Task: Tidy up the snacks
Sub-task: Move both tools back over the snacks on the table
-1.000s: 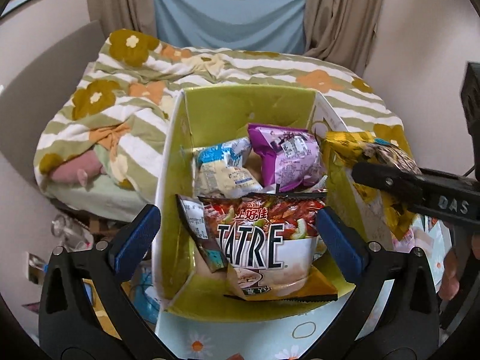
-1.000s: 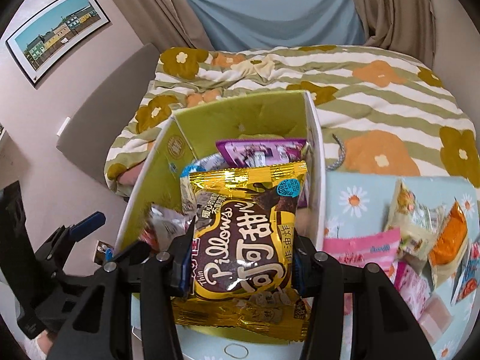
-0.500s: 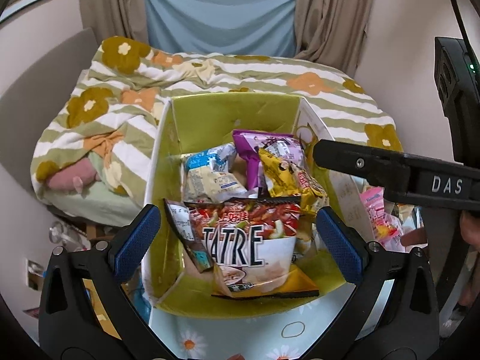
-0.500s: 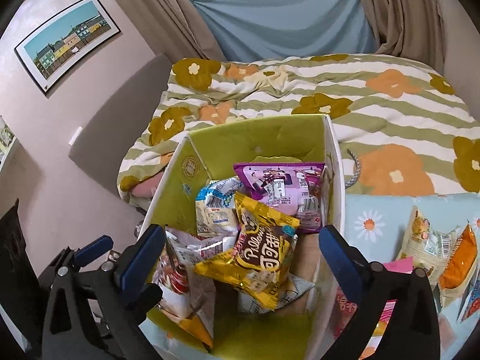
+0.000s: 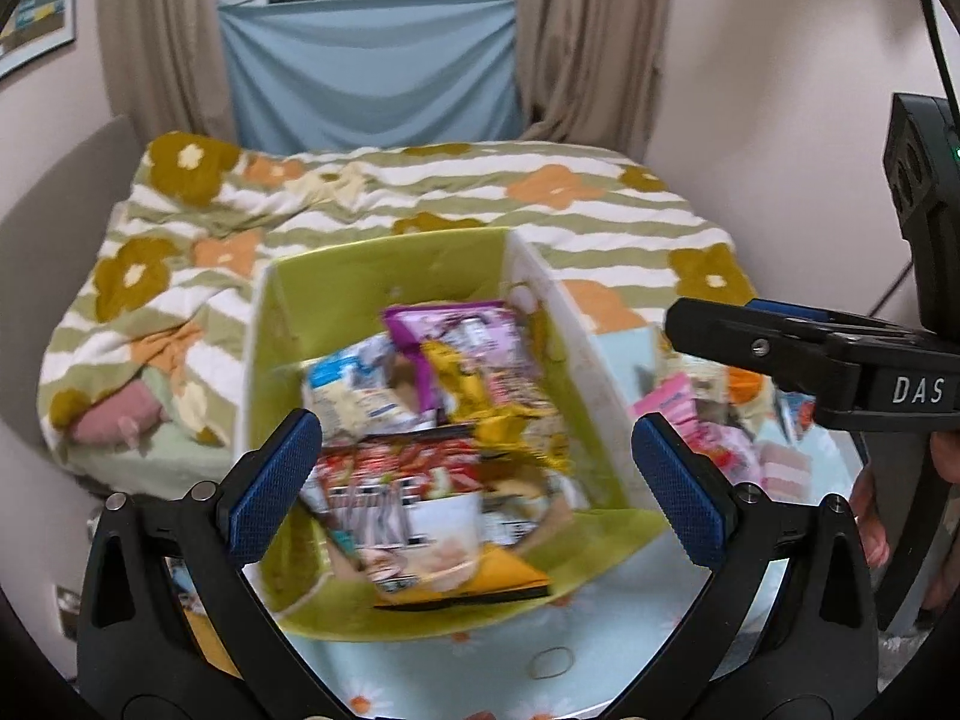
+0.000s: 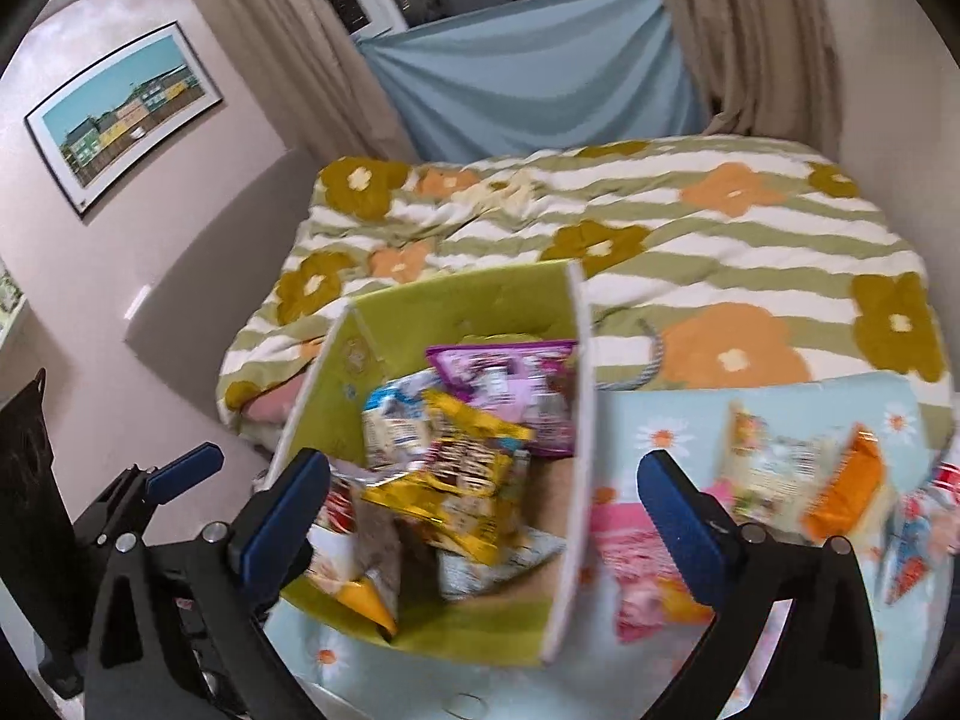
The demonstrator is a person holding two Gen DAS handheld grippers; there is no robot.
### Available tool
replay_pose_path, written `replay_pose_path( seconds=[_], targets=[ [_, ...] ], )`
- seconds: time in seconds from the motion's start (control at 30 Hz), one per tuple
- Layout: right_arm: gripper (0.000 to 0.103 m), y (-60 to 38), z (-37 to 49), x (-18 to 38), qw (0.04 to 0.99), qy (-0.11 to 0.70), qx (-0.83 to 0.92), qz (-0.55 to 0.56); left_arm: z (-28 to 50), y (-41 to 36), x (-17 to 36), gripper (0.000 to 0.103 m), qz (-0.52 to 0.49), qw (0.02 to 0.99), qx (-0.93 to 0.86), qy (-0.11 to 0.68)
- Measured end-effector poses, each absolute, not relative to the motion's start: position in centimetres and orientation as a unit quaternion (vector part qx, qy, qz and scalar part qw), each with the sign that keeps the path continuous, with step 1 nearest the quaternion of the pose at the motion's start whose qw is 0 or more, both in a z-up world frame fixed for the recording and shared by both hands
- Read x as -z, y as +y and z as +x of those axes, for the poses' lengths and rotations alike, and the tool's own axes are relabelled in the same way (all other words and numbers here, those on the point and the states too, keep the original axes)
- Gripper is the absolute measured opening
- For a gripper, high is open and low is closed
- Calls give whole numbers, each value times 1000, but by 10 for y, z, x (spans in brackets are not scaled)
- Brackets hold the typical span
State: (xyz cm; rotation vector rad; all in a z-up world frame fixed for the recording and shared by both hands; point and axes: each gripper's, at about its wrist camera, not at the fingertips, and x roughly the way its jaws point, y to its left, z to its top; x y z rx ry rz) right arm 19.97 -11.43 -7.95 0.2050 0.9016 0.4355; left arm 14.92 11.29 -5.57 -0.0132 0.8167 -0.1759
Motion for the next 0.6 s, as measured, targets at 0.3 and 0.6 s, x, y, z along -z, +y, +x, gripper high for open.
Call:
replay_pose_path(
  seconds=[0.3,0.6],
  targets=[
    [102,-199,177,59,896,405,-143,108,149,42,47,103,26,912,132,388],
    [102,-299,172,58,910,394,-100,83,169,-49,56,103,6,901,150,406]
  ],
)
